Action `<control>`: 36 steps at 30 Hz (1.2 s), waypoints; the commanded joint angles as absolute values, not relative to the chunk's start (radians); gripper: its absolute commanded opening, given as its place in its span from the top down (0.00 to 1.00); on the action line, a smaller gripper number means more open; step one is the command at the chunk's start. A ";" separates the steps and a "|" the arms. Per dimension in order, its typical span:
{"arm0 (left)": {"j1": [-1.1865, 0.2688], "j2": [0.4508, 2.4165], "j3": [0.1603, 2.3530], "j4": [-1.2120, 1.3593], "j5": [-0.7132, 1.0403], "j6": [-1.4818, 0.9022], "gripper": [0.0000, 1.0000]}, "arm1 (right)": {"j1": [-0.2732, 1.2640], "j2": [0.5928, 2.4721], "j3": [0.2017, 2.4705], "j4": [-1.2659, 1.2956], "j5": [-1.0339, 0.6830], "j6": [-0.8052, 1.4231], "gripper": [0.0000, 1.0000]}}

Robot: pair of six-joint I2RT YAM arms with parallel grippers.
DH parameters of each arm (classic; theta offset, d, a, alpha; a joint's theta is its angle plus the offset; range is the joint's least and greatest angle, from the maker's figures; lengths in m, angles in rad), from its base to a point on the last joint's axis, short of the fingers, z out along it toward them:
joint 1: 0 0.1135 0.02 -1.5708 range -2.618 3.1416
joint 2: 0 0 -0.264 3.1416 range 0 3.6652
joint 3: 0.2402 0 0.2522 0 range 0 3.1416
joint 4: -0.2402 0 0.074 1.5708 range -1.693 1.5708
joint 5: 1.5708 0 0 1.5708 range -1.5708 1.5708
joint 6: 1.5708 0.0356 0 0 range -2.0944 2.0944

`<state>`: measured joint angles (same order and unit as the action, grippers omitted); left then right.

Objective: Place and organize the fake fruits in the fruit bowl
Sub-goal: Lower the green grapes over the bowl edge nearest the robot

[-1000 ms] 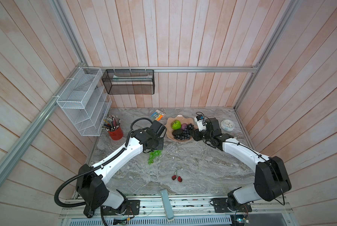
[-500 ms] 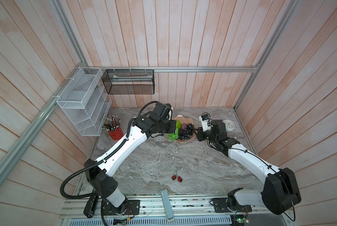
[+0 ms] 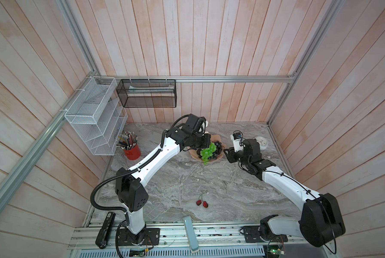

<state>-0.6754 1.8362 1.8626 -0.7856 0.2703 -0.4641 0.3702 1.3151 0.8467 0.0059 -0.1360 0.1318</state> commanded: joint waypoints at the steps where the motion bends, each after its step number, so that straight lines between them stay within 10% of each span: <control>1: -0.680 1.868 1.916 -0.739 0.293 -0.448 1.00 | 0.366 1.316 0.846 0.029 -0.149 0.142 0.59; 36: -0.532 1.769 1.641 -0.480 0.481 -0.524 1.00 | 0.379 1.408 0.938 0.006 -0.199 0.149 0.60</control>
<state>-0.5282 1.8126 1.5959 -0.5423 0.4160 -0.5354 0.3725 1.3937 0.9005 0.0010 -0.1818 0.1429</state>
